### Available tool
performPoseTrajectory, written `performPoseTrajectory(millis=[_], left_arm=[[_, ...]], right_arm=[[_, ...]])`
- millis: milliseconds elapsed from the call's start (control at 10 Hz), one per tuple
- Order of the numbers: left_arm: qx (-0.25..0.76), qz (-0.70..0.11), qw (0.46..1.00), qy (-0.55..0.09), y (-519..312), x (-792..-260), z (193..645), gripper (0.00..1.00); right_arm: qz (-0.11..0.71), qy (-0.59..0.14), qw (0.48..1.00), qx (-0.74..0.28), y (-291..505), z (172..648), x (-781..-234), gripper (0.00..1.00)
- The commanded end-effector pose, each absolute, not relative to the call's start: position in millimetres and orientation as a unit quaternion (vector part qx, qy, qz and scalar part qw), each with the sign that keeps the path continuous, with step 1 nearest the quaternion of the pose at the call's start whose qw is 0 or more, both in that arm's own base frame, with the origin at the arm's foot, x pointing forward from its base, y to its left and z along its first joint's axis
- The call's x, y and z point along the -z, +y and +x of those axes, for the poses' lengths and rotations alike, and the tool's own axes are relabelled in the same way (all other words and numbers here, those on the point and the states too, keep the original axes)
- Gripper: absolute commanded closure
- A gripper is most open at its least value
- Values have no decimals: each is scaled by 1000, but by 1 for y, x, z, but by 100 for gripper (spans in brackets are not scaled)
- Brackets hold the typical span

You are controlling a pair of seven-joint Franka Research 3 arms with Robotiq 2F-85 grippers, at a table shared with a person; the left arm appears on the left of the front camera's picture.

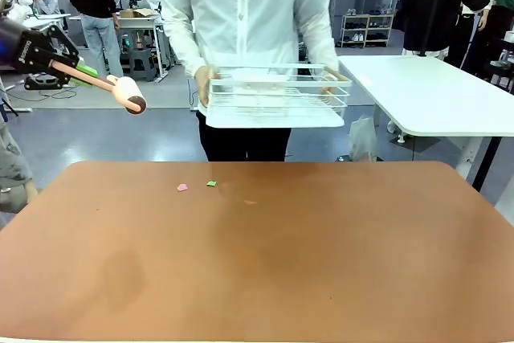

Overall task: Clean the table.
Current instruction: Clean the table with the Lint Roller when the human lifts the Dish drying rack.

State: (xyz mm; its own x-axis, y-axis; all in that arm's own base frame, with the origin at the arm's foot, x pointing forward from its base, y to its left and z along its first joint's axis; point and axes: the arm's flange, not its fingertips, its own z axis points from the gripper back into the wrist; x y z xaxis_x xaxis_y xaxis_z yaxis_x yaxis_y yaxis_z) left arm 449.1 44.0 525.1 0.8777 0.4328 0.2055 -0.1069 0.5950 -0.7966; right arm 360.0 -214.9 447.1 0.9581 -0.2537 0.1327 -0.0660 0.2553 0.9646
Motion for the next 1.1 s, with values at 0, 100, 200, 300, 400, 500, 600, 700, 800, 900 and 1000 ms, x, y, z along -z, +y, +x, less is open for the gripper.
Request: performPoseTrajectory(millis=[0,100,200,300,400,500,600,700,800,900,1000], left_arm=[[-80,-416,895,-138,63,-549,488,79],[-30,-395,908,-136,67,-550,508,79],[15,-372,918,-135,70,-549,529,79],[56,-368,922,-110,72,-546,543,79],[77,-345,928,-115,73,-537,555,79],[77,-322,939,-96,75,-527,567,79],[59,-318,944,-71,80,-517,586,79],[28,-313,948,-56,86,-502,606,79],[13,-311,950,-37,93,-486,615,79],[9,-307,951,-17,99,-470,618,79],[6,-314,949,8,104,-457,621,79]], right_arm=[[609,-135,780,58,-215,359,-449,0],[609,-135,780,58,-215,359,-449,0],[609,-135,780,58,-215,359,-449,0],[609,-135,780,58,-215,359,-449,0],[609,-135,780,58,-215,359,-449,0],[609,-135,780,58,-215,359,-449,0],[609,-135,780,58,-215,359,-449,0],[609,-135,780,58,-215,359,-449,0],[609,-135,780,58,-215,359,-449,0],[609,-135,780,58,-215,359,-449,0],[609,-135,780,58,-215,359,-449,0]])
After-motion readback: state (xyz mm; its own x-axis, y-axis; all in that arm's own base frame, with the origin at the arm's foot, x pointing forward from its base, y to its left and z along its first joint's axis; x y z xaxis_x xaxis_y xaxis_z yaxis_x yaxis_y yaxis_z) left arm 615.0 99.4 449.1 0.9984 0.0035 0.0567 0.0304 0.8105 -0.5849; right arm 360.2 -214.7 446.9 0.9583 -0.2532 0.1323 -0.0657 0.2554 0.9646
